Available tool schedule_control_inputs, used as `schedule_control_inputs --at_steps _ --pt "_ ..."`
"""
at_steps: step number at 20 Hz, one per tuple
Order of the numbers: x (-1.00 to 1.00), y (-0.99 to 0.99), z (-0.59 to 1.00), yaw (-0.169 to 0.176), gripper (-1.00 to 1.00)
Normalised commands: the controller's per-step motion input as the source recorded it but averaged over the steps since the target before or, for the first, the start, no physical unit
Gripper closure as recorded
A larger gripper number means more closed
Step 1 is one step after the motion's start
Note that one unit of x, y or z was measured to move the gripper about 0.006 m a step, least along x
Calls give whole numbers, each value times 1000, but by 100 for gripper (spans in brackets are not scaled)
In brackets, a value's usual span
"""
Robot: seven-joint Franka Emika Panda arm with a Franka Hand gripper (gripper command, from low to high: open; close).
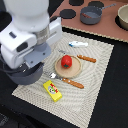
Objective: Interact with the objects in diverse but meaningful ways.
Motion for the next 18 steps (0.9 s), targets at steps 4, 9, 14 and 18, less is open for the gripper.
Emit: schedule_control_inputs --at_steps 4,9,14,18 --pt "-373 769 416 82 100" --pt "-441 765 246 61 100" --pt "-518 770 143 51 100" --pt "-519 831 127 31 100"
